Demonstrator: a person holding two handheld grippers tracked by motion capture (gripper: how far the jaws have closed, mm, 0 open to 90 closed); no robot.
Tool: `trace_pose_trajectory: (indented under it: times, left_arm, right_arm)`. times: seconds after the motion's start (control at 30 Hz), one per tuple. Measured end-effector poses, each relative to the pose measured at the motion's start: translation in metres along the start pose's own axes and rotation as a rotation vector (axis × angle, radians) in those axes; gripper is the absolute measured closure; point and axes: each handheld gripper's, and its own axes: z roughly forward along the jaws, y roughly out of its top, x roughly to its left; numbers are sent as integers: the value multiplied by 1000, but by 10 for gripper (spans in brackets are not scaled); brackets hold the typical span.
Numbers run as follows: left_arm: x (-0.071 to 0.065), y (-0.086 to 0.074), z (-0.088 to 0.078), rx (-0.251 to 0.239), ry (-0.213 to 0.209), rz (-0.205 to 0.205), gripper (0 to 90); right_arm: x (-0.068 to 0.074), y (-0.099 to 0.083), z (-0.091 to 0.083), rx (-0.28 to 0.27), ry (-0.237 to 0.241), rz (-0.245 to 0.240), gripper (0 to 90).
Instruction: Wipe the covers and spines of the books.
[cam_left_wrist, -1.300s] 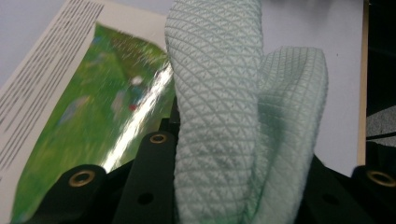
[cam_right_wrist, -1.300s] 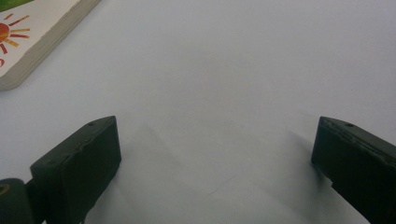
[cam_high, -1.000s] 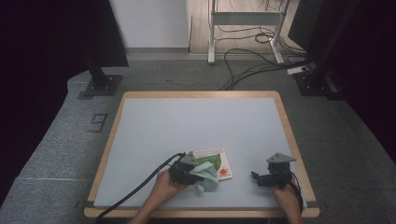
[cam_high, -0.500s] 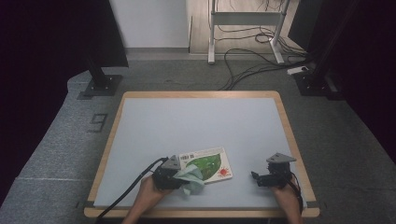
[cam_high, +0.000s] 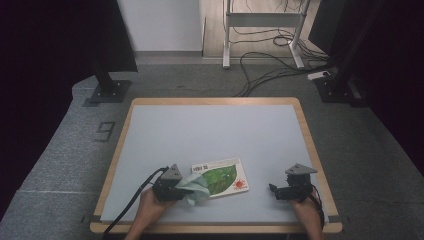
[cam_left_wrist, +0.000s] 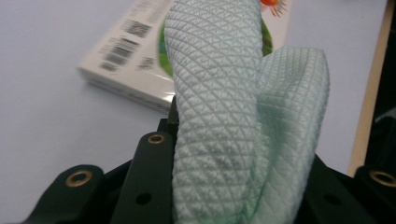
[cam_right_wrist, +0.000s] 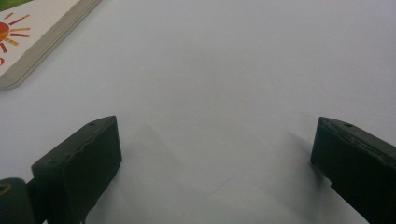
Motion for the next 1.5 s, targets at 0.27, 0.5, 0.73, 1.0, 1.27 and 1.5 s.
trace_pose_trajectory:
  times: [0.27,0.5,0.73,1.0,1.27,1.5]
  left_arm:
    - [29,-8,-26,-47,100,-77,705]
    - [52,-20,-42,-76,182,-139,704]
    - [68,-30,-52,-118,247,-199,701]
    - [83,-46,-49,-79,324,-257,686]
    - [90,-55,-34,-29,356,-272,650]
    - [92,-59,-34,-48,342,-286,581]
  right_arm:
    - [0,0,0,0,0,0,11]
    - [0,0,0,0,0,0,11]
    - [0,0,0,0,0,0,11]
    - [0,0,0,-1,0,0,11]
    - [0,0,0,0,1,0,11]
    - [0,0,0,0,0,0,11]
